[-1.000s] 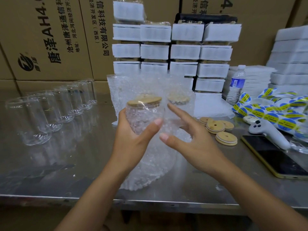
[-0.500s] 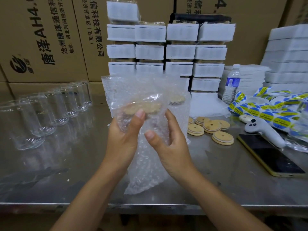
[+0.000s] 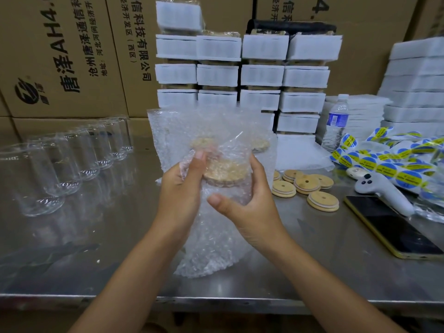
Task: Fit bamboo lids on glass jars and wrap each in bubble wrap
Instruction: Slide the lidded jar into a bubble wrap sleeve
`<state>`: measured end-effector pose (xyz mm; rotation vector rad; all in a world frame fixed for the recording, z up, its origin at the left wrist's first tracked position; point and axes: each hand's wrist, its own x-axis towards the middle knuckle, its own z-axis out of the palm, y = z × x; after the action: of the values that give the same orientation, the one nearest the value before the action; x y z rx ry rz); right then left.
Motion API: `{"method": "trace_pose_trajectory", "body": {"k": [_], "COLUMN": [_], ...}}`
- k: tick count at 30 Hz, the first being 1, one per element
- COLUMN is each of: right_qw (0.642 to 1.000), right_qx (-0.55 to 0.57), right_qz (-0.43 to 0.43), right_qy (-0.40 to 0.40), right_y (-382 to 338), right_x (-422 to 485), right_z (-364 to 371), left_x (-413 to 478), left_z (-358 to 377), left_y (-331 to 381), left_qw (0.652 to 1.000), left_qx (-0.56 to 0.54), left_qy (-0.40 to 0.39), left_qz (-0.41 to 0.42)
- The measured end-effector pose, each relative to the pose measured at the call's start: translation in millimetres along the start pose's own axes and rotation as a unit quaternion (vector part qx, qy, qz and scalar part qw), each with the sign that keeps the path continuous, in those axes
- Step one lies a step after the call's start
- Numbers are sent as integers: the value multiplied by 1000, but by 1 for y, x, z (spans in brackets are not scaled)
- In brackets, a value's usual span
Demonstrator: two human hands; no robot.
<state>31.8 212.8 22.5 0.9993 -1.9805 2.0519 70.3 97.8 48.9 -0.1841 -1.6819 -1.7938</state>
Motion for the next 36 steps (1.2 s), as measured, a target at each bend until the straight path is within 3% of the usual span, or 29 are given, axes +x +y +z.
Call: {"method": "trace_pose_trajectory", "body": {"k": [7,12,18,26,33,36], "right_qw": [998,996,995,998,999,999], "right_qx": [-21,-26,-26,31,6,-21], "right_qz": [-28,-29,-46,-39,-30,-19], "right_qy": [55,76,85,25,-36,-43], "right_y": [-6,-8,-4,-5,9,20], "right_x": [-1,-2,-2,5,4,5], "right_z": [-5,1,5,2,22,22], "left_x": [-8,-32,-40,-34,-33,-22], "left_z": [-35,-42,-38,-52,-88,-114], "left_y": [-16,-35,-39,-35,-36,-36], "left_qw": [994,964,978,992,994,992], "left_qx": [64,119,125,56,5,37], "left_qy": [-84,-233,-155,-73,21,74], "left_qz": [-14,-56,-62,-81,-106,-93]}}
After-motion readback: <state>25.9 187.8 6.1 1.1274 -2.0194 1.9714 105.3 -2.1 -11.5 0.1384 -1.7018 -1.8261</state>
